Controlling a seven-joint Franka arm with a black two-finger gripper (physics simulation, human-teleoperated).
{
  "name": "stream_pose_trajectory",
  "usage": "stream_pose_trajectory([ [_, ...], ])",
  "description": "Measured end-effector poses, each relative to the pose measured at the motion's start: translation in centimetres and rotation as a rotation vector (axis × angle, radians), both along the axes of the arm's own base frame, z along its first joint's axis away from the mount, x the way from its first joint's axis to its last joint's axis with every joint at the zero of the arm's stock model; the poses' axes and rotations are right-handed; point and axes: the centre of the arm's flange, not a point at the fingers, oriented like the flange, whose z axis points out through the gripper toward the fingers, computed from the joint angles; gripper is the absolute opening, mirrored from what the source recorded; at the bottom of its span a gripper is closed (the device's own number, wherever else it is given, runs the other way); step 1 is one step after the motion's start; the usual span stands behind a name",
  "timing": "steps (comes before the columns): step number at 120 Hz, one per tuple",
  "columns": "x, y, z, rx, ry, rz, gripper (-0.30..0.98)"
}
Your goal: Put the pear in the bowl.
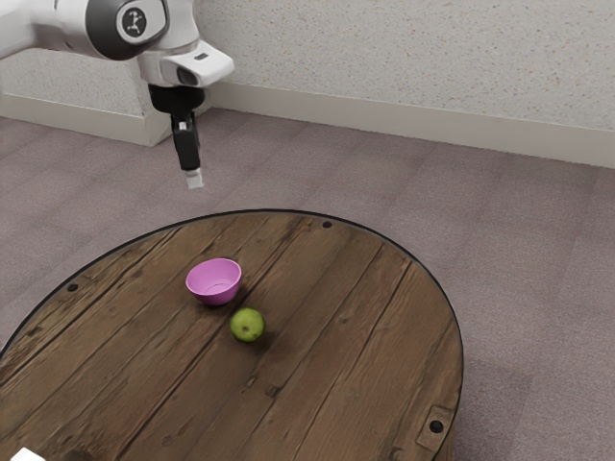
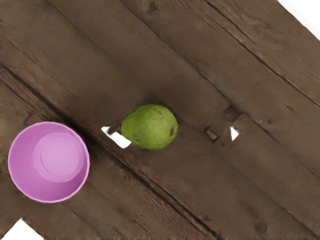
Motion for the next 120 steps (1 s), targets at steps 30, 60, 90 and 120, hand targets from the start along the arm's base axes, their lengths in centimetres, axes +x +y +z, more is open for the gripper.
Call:
stream_pose_trajectory([
  [30, 0.6, 2.0, -0.8, -0.002, 0.012, -0.011, 0.69],
  [60, 0.5, -0.3, -9.1, -0.027, 0.072, -0.338, 0.69],
  [90, 1.9, 0.3, -21.1, -0.102, 0.105, -0.655, 0.69],
  [120, 3.4, 0.4, -30.1, -0.146, 0.040, -0.862, 0.69],
])
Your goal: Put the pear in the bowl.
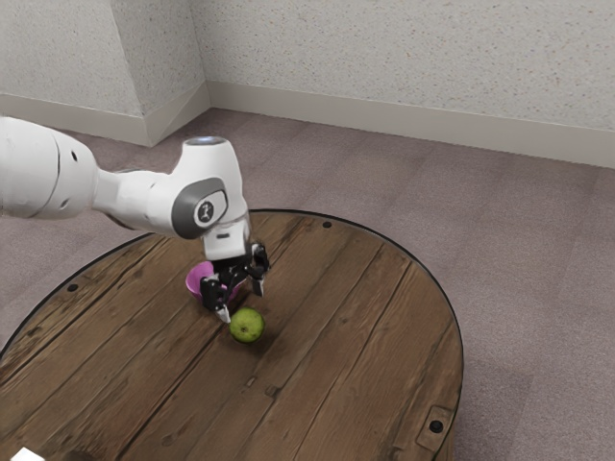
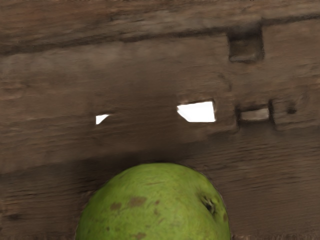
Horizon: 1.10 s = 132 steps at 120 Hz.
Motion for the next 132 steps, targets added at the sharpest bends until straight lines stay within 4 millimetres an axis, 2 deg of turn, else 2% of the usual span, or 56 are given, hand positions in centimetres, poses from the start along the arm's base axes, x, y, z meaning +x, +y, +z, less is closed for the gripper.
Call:
stream_pose_trajectory([
  [12, 0.6, 0.4, -2.6, -0.047, -0.012, -0.049, 0.69],
  [40, 0.9, 1.3, -4.2, -0.080, -0.052, -0.233, 0.69],
  [66, 0.8, 1.7, -7.1, -0.103, -0.034, -0.387, 0.69],
  [81, 0.8, 1.3, -6.7, -0.109, -0.050, -0.463, 0.59],
  [94, 0.8, 1.2, -6.4, -0.115, -0.062, -0.507, 0.43],
  [100, 0.8, 1.1, -5.9, -0.116, -0.074, -0.525, 0.37],
  [108, 0.9, 1.1, -4.2, -0.112, -0.106, -0.549, 0.31],
  [124, 1.3, 1.0, 2.2, -0.086, -0.217, -0.592, 0.26],
  [132, 1.5, 2.3, 5.3, -0.065, -0.273, -0.590, 0.24],
])
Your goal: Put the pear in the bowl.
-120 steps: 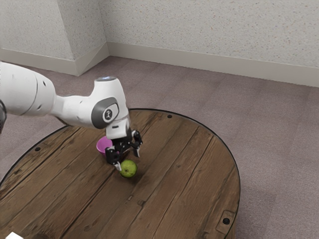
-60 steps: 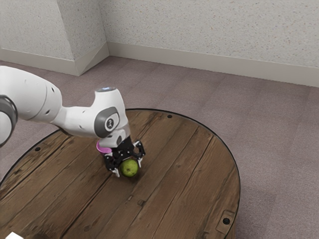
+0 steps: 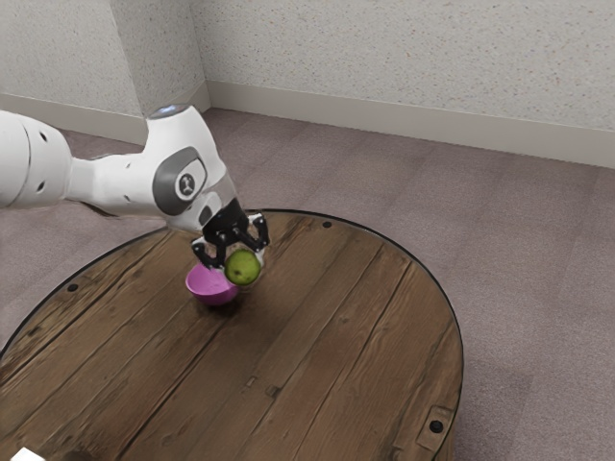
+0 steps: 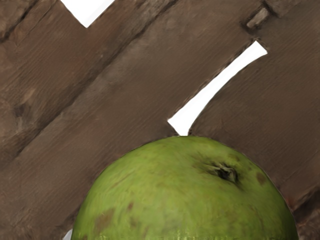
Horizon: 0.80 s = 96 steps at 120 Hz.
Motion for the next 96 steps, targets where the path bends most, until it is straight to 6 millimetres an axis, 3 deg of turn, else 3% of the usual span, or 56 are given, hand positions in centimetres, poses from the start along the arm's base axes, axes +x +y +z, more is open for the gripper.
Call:
stream_pose_trajectory([
  [9, 0.6, 3.3, 2.1, 0.013, -0.045, 0.038, 0.24],
  [16, 1.3, 5.7, 2.5, 0.022, -0.061, 0.065, 0.23],
  [32, 3.9, 9.0, -0.8, 0.041, -0.039, 0.088, 0.23],
  [41, 4.4, 10.4, -3.5, 0.051, -0.007, 0.094, 0.22],
  [50, 4.5, 10.8, -5.2, 0.056, 0.016, 0.089, 0.23],
  [56, 4.5, 10.9, -5.5, 0.058, 0.020, 0.082, 0.32],
  [66, 4.3, 10.7, -5.2, 0.064, 0.023, 0.075, 0.46],
  [88, 4.0, 10.5, -4.7, 0.070, 0.026, 0.071, 0.59],
  [96, 3.3, 9.9, -2.8, 0.068, 0.009, 0.080, 0.62],
])
